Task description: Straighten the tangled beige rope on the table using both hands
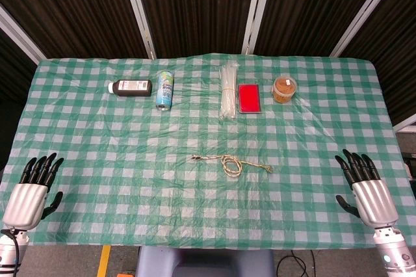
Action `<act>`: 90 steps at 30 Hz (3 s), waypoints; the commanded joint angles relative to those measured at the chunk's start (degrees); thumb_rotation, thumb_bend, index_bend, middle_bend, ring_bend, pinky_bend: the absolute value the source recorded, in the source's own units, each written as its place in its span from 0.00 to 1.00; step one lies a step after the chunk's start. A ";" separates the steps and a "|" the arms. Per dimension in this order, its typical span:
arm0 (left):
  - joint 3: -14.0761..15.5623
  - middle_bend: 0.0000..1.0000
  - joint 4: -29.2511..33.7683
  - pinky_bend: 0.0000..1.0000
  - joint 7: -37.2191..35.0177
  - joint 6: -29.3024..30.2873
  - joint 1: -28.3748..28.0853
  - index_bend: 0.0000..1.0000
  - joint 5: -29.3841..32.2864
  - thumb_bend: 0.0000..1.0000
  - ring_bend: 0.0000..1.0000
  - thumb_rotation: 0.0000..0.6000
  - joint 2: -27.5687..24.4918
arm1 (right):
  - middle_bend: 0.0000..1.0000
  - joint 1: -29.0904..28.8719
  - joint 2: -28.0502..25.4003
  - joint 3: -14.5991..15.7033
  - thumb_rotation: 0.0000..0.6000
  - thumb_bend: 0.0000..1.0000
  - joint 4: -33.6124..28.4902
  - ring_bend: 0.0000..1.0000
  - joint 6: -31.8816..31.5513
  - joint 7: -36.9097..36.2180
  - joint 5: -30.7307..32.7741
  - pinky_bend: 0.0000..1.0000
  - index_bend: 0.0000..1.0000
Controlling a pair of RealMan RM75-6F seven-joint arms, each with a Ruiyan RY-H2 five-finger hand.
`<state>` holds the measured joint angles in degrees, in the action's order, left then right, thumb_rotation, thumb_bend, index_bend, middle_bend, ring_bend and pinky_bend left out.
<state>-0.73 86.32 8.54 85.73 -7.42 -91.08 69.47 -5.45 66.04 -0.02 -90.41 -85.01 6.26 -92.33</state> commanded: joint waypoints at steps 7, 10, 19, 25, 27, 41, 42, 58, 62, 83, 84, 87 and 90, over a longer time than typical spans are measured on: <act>0.67 0.00 -0.58 0.00 -0.85 -3.56 -2.57 0.00 -1.80 0.42 0.00 1.00 1.58 | 0.00 0.26 -0.09 0.78 1.00 0.32 -0.28 0.00 -0.25 0.14 -1.28 0.00 0.00; 0.12 0.00 -0.15 0.00 0.34 -8.19 -6.01 0.00 -2.31 0.42 0.00 1.00 2.70 | 0.00 0.43 -0.12 1.10 1.00 0.32 -0.25 0.00 -0.31 0.35 -1.65 0.00 0.00; -4.59 0.00 5.96 0.00 13.15 -27.86 -19.46 0.00 3.58 0.42 0.00 1.00 11.48 | 0.00 -0.07 0.58 1.43 1.00 0.32 -0.09 0.00 1.27 1.11 -1.74 0.00 0.00; -8.34 0.00 0.62 0.00 17.90 -29.29 -24.12 0.10 8.36 0.42 0.00 1.00 23.37 | 0.00 -0.55 0.35 1.29 1.00 0.32 0.09 0.00 2.76 0.45 -0.63 0.00 0.00; -9.06 0.00 -2.33 0.00 19.28 -30.05 -25.94 0.14 9.02 0.42 0.00 1.00 26.21 | 0.00 -0.37 0.08 1.29 1.00 0.32 0.19 0.00 2.26 -0.48 -0.76 0.00 0.00; -15.78 0.00 -22.17 0.00 11.89 -34.42 -37.08 0.38 14.16 0.42 0.00 1.00 40.47 | 0.00 0.02 -1.29 0.68 1.00 0.32 1.00 0.00 2.58 -3.99 1.54 0.00 0.00; -16.07 0.00 -23.63 0.00 10.83 -34.70 -37.71 0.39 14.58 0.42 0.00 1.00 41.31 | 0.00 -0.10 -1.32 0.59 1.00 0.32 1.07 0.00 2.92 -4.16 1.81 0.00 0.00; -15.35 0.01 -37.26 0.00 2.17 -35.65 -43.53 0.43 14.53 0.42 0.00 1.00 48.66 | 0.00 -0.47 -1.94 -0.11 1.00 0.32 1.47 0.00 3.81 -6.01 3.19 0.00 0.00; -15.04 0.01 -38.32 0.00 2.04 -35.85 -43.88 0.43 15.06 0.42 0.00 1.00 49.24 | 0.00 -0.43 -2.00 -0.12 1.00 0.32 1.38 0.00 3.84 -5.93 3.30 0.00 0.00; -14.39 0.02 -41.78 0.00 0.20 -35.12 -44.83 0.54 16.38 0.43 0.00 1.00 50.64 | 0.00 -0.37 -1.97 -0.44 1.00 0.32 1.56 0.00 3.51 -6.12 3.38 0.00 0.00; -14.30 0.03 -41.96 0.01 -0.03 -35.01 -44.84 0.55 16.31 0.44 0.00 1.00 50.70 | 0.00 -0.37 -1.96 -0.48 1.00 0.32 1.59 0.00 3.43 -6.18 3.37 0.00 0.00; -14.15 0.04 -42.38 0.01 -0.43 -34.49 -44.84 0.59 16.13 0.45 0.00 1.00 50.83 | 0.00 -0.33 -1.97 -0.62 1.00 0.32 1.65 0.00 3.26 -6.27 3.48 0.00 0.00; -13.88 0.05 -42.47 0.02 -1.07 -33.70 -44.65 0.61 15.77 0.47 0.00 1.00 50.80 | 0.00 -0.55 -1.82 -0.67 1.00 0.32 1.83 0.00 3.59 -6.16 3.48 0.00 0.00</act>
<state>-14.73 43.90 7.65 51.80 -52.16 -75.17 120.29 -5.93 64.17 -0.68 -88.64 -81.49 0.07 -88.81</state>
